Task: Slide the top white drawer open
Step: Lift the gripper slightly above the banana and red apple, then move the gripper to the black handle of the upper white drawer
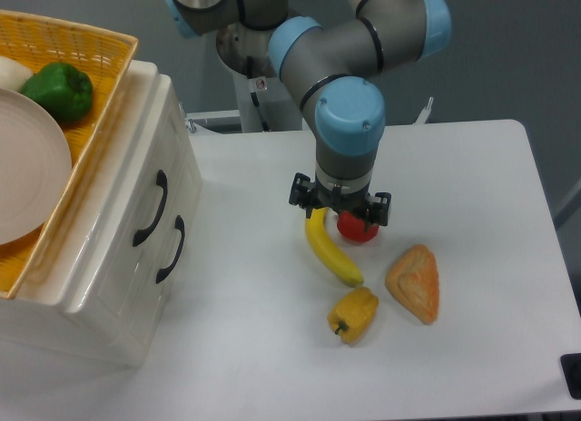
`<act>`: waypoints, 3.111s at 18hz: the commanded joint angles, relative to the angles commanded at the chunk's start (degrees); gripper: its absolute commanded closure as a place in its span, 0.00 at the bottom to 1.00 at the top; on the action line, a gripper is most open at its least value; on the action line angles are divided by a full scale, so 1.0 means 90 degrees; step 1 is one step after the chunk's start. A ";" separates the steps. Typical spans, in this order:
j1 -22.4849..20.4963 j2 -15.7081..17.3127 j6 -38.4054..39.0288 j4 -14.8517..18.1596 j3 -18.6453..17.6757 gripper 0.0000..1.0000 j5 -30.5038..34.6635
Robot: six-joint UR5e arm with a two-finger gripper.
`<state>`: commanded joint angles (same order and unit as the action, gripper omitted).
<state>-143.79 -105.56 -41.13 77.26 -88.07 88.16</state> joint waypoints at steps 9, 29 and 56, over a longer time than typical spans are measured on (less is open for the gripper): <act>-0.0010 0.0029 0.0078 -0.0019 -0.0068 0.00 -0.0157; 0.0410 0.0391 0.1814 0.0430 -0.0127 0.00 -0.1249; 0.1777 0.0303 0.3115 0.0566 -0.0186 0.00 -0.1808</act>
<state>-127.79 -102.83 -13.10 82.35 -89.74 71.89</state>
